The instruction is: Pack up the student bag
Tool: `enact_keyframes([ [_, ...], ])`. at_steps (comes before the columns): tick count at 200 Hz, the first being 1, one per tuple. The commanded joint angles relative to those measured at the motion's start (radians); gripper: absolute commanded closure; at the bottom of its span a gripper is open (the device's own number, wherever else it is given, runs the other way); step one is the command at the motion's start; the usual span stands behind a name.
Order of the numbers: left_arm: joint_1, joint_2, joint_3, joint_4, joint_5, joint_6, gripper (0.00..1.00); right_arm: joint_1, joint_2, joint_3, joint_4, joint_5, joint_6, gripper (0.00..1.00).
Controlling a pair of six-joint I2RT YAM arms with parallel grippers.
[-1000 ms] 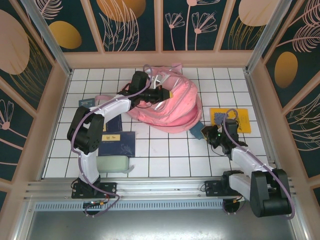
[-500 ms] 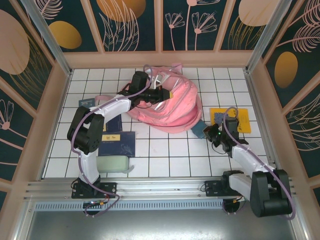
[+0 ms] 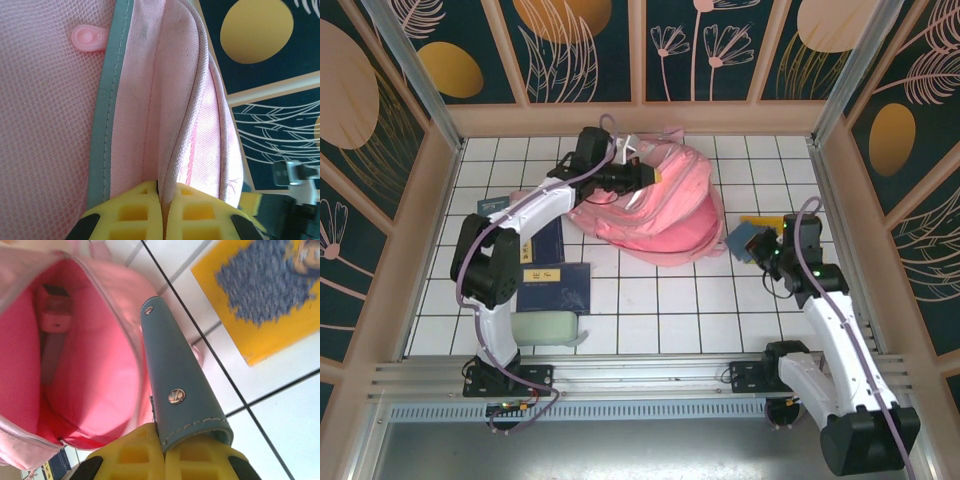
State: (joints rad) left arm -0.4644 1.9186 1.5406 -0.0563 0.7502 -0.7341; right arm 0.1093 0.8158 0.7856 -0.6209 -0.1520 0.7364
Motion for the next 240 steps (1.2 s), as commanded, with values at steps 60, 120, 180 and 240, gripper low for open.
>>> enact_keyframes([
  [60, 0.049, -0.081, 0.271, -0.130, 0.148, 0.056, 1.00, 0.021, 0.108, 0.209, 0.111, -0.230, -0.035, 1.00],
  [120, 0.084, -0.079, 0.295, -0.105, 0.222, 0.016, 1.00, 0.210, 0.350, 0.098, 0.524, -0.316, 0.051, 1.00],
  [180, 0.089, -0.082, 0.256, -0.057, 0.255, 0.003, 1.00, 0.306, 0.717, 0.189, 0.780, -0.426, 0.145, 1.00],
  [240, 0.089, -0.059, 0.268, -0.032, 0.261, -0.020, 1.00, 0.387, 1.044, 0.368, 0.973, -0.515, 0.317, 1.00],
])
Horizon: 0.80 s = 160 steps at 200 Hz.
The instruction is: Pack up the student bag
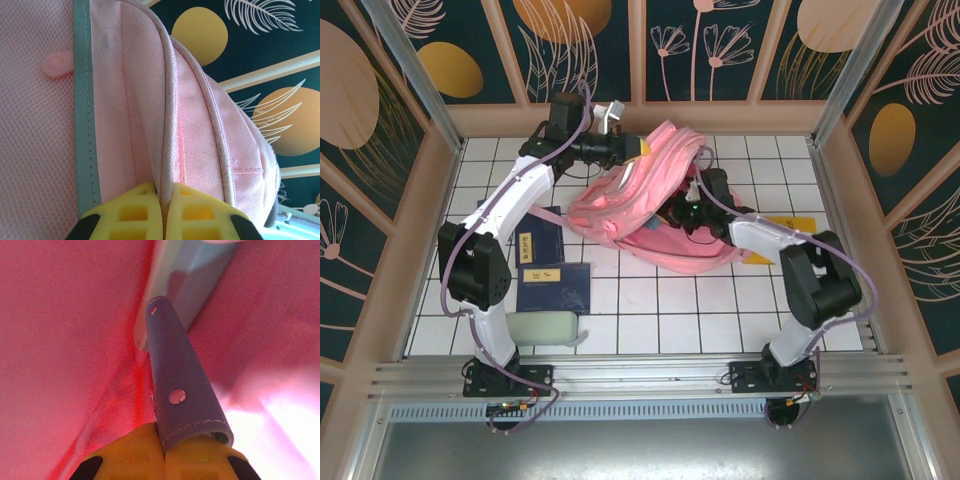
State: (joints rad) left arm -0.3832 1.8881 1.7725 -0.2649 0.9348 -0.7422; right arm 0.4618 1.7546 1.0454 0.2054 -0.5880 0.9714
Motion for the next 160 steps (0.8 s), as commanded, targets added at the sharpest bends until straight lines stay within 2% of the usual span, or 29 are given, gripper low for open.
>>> enact_keyframes([
  [1, 0.007, -0.028, 0.037, 0.176, 0.076, -0.012, 1.00, 0.036, 0.110, 0.113, 0.146, -0.081, 0.083, 1.00],
  [28, 0.008, -0.022, 0.043, 0.181, 0.074, -0.019, 1.00, 0.064, 0.244, 0.235, 0.100, -0.079, 0.086, 1.00],
  [34, 0.007, -0.021, 0.045, 0.181, 0.074, -0.020, 1.00, 0.066, 0.264, 0.246, 0.103, -0.078, 0.095, 0.93],
  [44, 0.008, -0.020, 0.048, 0.179, 0.073, -0.022, 1.00, 0.063, 0.283, 0.257, 0.095, -0.072, 0.097, 0.74],
  [54, 0.009, -0.019, 0.050, 0.178, 0.073, -0.023, 1.00, 0.058, 0.277, 0.254, 0.075, -0.047, 0.083, 0.61],
  [78, 0.010, -0.017, 0.054, 0.176, 0.069, -0.024, 1.00, 0.043, 0.189, 0.207, 0.025, 0.038, 0.009, 0.43],
  [98, 0.013, -0.014, 0.052, 0.171, 0.061, -0.021, 1.00, 0.034, 0.092, 0.172, -0.072, 0.137, -0.084, 0.36],
  [117, 0.016, -0.012, 0.050, 0.168, 0.055, -0.020, 1.00, 0.022, 0.002, 0.111, -0.103, 0.172, -0.137, 0.32],
  [144, 0.019, -0.006, 0.050, 0.165, 0.046, -0.019, 1.00, -0.002, -0.105, 0.041, -0.180, 0.215, -0.199, 0.30],
  [160, 0.020, -0.009, 0.046, 0.165, 0.034, -0.019, 1.00, -0.008, -0.183, -0.004, -0.237, 0.289, -0.231, 0.30],
])
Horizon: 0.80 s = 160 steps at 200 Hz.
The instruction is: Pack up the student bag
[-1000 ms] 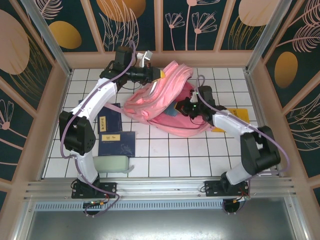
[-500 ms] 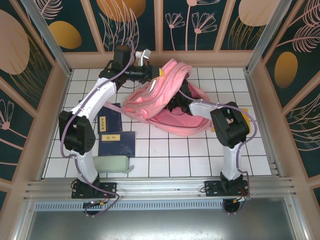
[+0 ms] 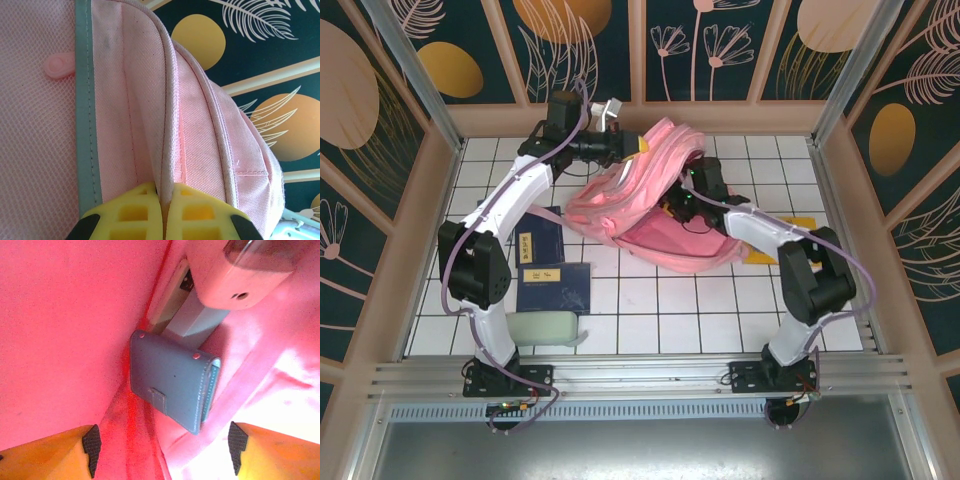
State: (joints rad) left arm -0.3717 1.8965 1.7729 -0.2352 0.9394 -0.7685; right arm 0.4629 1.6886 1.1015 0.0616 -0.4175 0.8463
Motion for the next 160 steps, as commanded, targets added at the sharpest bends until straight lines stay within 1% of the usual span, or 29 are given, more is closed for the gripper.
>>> enact_keyframes([
  [1, 0.009, -0.017, 0.045, 0.135, 0.029, 0.007, 1.00, -0.010, -0.122, -0.064, -0.097, 0.126, -0.106, 0.30],
  [15, 0.009, -0.021, 0.039, 0.137, 0.018, 0.007, 1.00, -0.023, -0.214, -0.134, -0.143, 0.215, -0.061, 0.31],
  [30, 0.010, -0.020, 0.040, 0.142, 0.014, 0.000, 1.00, -0.022, -0.335, -0.223, -0.108, 0.246, -0.036, 0.31],
  [47, 0.009, -0.015, 0.048, 0.144, 0.012, -0.003, 1.00, 0.014, -0.465, -0.259, -0.144, 0.360, -0.079, 0.32],
  [60, 0.010, -0.009, 0.055, 0.142, 0.012, -0.002, 1.00, 0.047, -0.552, -0.291, -0.127, 0.393, -0.142, 0.34],
  [73, 0.010, -0.004, 0.062, 0.135, 0.013, -0.002, 1.00, 0.078, -0.623, -0.330, -0.067, 0.342, -0.246, 0.35],
  [86, 0.013, 0.001, 0.068, 0.121, 0.011, 0.004, 1.00, 0.137, -0.678, -0.356, -0.050, 0.304, -0.328, 0.36],
  [108, 0.024, 0.001, 0.057, 0.108, -0.002, 0.011, 1.00, 0.257, -0.799, -0.422, 0.016, 0.307, -0.491, 0.37],
  [127, 0.033, -0.001, 0.051, 0.090, -0.019, 0.019, 1.00, 0.356, -0.846, -0.494, 0.127, 0.245, -0.691, 0.35],
  [139, 0.040, -0.003, 0.051, 0.077, -0.034, 0.026, 1.00, 0.451, -0.835, -0.507, 0.148, 0.264, -0.830, 0.33],
  [148, 0.044, -0.002, 0.054, 0.069, -0.039, 0.031, 1.00, 0.522, -0.782, -0.484, 0.125, 0.276, -0.955, 0.32],
  [160, 0.050, 0.000, 0.059, 0.063, -0.043, 0.033, 1.00, 0.576, -0.680, -0.439, 0.099, 0.281, -1.062, 0.31],
])
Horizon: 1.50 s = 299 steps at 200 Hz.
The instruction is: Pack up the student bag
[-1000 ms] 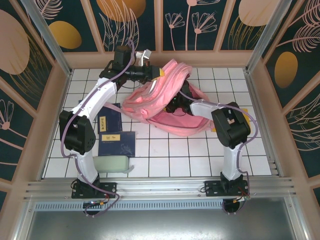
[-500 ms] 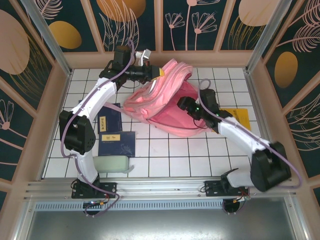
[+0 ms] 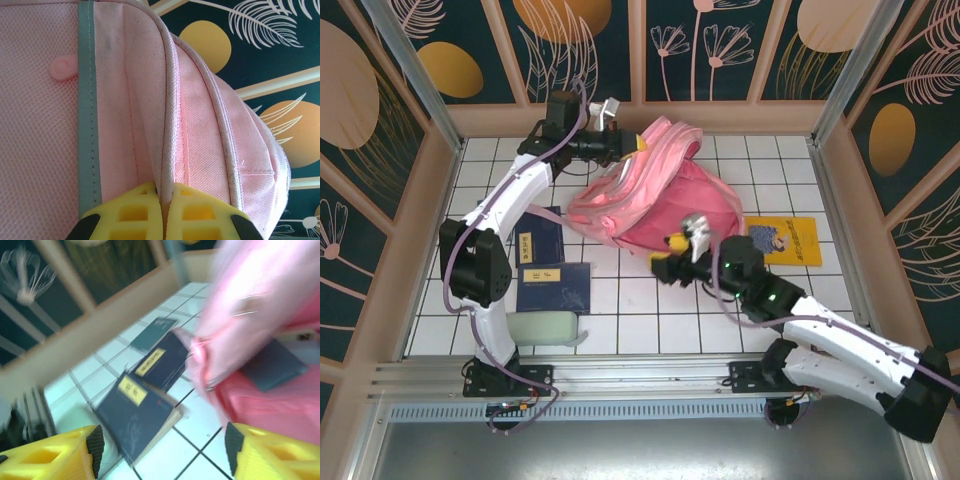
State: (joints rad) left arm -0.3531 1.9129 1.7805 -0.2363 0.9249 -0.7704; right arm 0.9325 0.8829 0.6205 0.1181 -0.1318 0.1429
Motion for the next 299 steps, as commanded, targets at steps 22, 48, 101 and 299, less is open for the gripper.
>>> enact_keyframes([
  [22, 0.044, -0.022, 0.037, 0.072, -0.034, 0.037, 1.00, 0.175, 0.341, 0.117, 0.053, -0.030, -0.482, 0.30],
  [48, 0.055, -0.031, -0.035, 0.213, 0.000, -0.044, 1.00, 0.195, 0.544, 0.169, 0.141, -0.123, -0.562, 0.28],
  [101, 0.056, -0.043, -0.114, 0.274, 0.011, -0.029, 1.00, 0.211, 0.803, 0.306, 0.217, -0.244, -0.607, 0.22],
  [299, 0.057, -0.069, -0.296, 0.462, 0.014, -0.101, 1.00, 0.297, 1.166, 0.593, 0.016, -0.316, -0.597, 0.01],
])
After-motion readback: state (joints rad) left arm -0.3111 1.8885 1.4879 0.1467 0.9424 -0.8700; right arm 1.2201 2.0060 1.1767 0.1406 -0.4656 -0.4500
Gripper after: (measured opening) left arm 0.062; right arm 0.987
